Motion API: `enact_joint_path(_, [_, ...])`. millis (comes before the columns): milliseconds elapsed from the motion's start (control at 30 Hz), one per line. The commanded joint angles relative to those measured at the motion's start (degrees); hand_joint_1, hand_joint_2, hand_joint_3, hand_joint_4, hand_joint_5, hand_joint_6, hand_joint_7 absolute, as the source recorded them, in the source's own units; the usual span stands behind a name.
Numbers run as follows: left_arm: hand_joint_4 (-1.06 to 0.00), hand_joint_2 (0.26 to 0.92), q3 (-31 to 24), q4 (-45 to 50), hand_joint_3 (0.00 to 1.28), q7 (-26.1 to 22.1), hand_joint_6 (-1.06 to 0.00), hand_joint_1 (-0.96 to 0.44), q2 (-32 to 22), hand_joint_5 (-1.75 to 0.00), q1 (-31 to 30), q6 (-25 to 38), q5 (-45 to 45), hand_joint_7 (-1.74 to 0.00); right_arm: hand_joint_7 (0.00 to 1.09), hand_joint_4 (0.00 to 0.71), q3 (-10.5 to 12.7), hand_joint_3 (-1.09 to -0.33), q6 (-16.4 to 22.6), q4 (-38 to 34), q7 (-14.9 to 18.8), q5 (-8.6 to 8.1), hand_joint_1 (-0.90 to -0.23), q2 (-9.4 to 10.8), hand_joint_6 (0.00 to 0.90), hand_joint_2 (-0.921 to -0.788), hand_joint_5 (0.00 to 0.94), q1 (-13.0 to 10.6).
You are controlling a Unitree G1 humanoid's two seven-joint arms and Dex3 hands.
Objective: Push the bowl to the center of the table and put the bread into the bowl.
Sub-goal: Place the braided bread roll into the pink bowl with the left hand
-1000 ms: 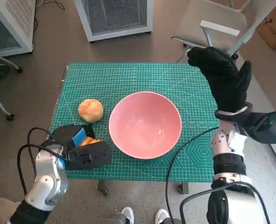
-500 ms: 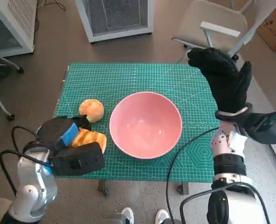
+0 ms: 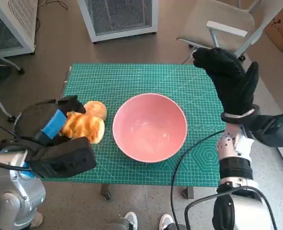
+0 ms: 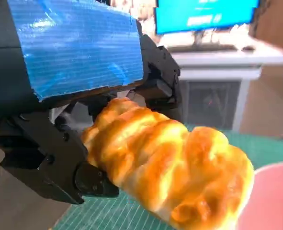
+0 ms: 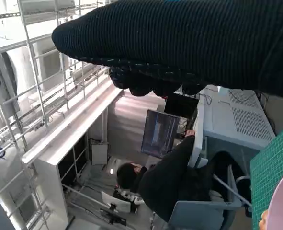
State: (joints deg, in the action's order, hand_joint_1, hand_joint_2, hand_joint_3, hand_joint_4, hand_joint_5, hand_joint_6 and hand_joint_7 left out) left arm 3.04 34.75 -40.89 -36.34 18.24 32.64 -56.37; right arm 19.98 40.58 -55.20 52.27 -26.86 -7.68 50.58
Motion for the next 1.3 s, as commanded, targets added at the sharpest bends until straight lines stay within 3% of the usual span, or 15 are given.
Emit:
enact_joint_path(33, [-0.82, 0.743, -0.4, 2.8, 0.31, -1.2, -0.68, 0.00, -0.2, -1.04, 4.3, -0.4, -2.1, -1.15, 0.13, 0.132, 0.0, -0.605, -0.7, 0.1, 0.3, -0.16, -0.613, -0.2, 0.236, -0.921, 0.001, -1.5])
enact_joint_path(333, [-0.82, 0.762, 3.2, 2.3, 0.27, -2.8, -0.69, 0.00, 2.4, -1.05, 12.1, -2.0, -5.3, -1.12, 0.14, 0.134, 0.0, -0.607, -0.2, 0.2, -0.2, 0.10, -0.602, -0.1, 0.233, -0.921, 0.002, -1.8])
enact_joint_path(467, [-0.81, 0.764, 7.2, -0.8, 0.27, -4.0, -0.70, 0.00, 5.5, -1.08, 16.8, -2.7, -7.3, -1.09, 0.15, 0.134, -0.1, -0.608, 0.1, 0.6, -0.5, 0.34, -0.598, 0.0, 0.231, -0.921, 0.001, -2.1])
enact_joint_path(700, [-0.75, 0.855, 11.5, -8.4, 0.14, -3.0, -0.68, 0.00, 10.2, -1.16, 21.1, -4.7, -6.9, -1.08, 0.15, 0.134, -0.3, -0.607, 0.2, 1.3, -1.0, 0.50, -0.611, 0.0, 0.227, -0.921, 0.001, -2.5])
enact_joint_path(1000, [-0.74, 0.888, 15.6, -19.1, 0.11, 0.6, -0.61, 0.00, 14.9, -1.15, 25.2, -8.5, -5.7, -1.16, 0.16, 0.136, -0.6, -0.604, 0.7, 2.1, -1.8, 0.73, -0.617, 0.1, 0.219, -0.921, 0.002, -3.3])
enact_joint_path(1300, [-0.65, 0.918, 18.3, -29.3, 0.17, 3.1, -0.45, 0.01, 16.8, -1.31, 28.6, -12.3, -3.8, -1.23, 0.17, 0.144, -0.6, -0.602, 0.9, 3.0, -2.0, 0.29, -0.615, 0.1, 0.211, -0.921, 0.005, -4.4])
